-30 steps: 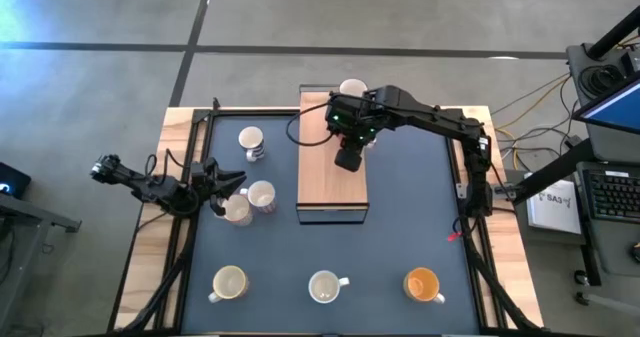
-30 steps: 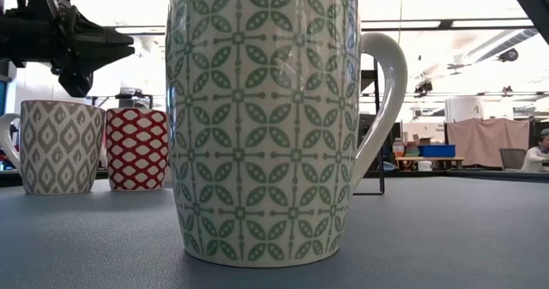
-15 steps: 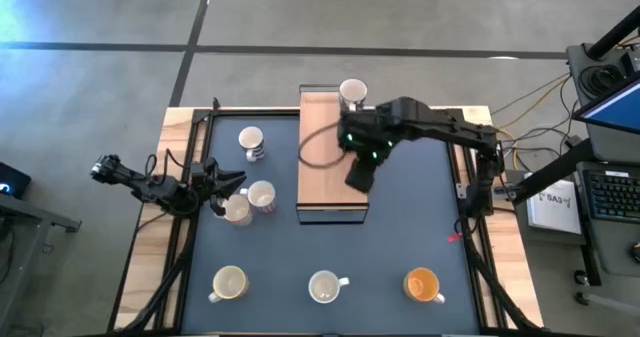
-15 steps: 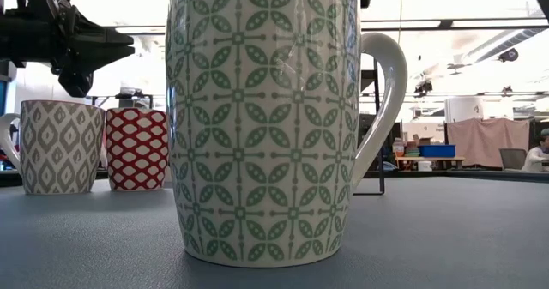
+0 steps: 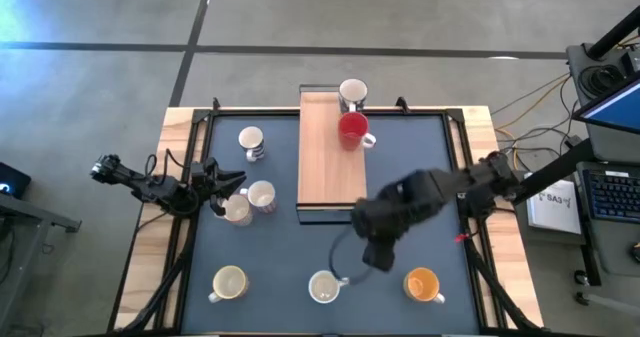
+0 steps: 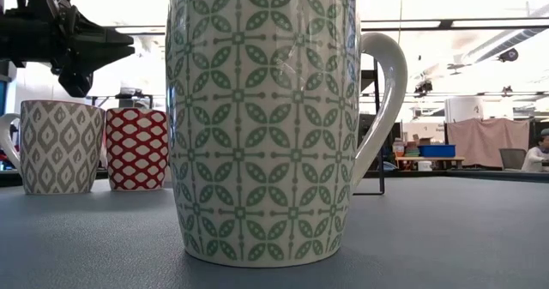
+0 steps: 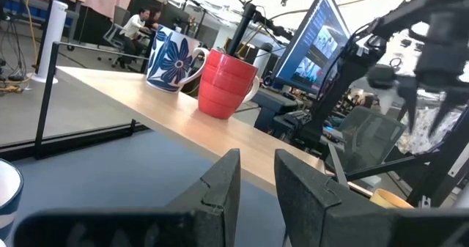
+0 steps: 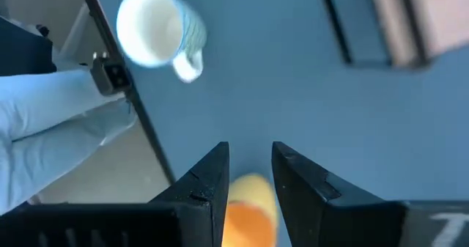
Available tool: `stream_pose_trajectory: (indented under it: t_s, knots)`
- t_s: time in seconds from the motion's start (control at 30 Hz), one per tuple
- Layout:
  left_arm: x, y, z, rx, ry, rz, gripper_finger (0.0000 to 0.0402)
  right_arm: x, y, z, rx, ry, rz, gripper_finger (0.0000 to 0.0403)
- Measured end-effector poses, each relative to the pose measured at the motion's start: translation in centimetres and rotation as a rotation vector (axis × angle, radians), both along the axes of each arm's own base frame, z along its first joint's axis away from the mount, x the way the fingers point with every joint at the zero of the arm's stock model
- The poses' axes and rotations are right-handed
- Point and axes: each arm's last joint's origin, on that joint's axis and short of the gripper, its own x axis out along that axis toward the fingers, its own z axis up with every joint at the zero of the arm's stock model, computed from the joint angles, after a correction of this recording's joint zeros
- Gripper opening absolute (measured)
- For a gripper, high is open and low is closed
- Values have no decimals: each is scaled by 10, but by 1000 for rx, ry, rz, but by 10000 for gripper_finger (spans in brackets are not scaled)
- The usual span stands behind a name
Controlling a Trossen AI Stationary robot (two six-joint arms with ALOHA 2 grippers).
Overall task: Place coffee mugs
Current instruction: Put the yellow mug on the shelf
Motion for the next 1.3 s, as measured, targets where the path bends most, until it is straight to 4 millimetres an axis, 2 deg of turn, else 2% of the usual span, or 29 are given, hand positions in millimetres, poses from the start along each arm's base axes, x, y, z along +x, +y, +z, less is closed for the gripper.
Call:
stream_pose_trajectory:
  t_s: [0.27,0.6,0.83,1.0,1.3]
  knots:
    - [0,0,0,0,0,0,68,-26,58,-29,-16,167,-99,93]
    - [0,0,0,0,0,0,68,-47,100,-77,18,345,-306,93]
    - [0,0,0,0,0,0,68,-49,113,-113,39,376,-382,93]
    - [0,0,0,0,0,0,68,-53,109,-136,-11,421,-425,93]
    - [0,0,0,0,0,0,68,-53,109,-162,5,394,-403,93]
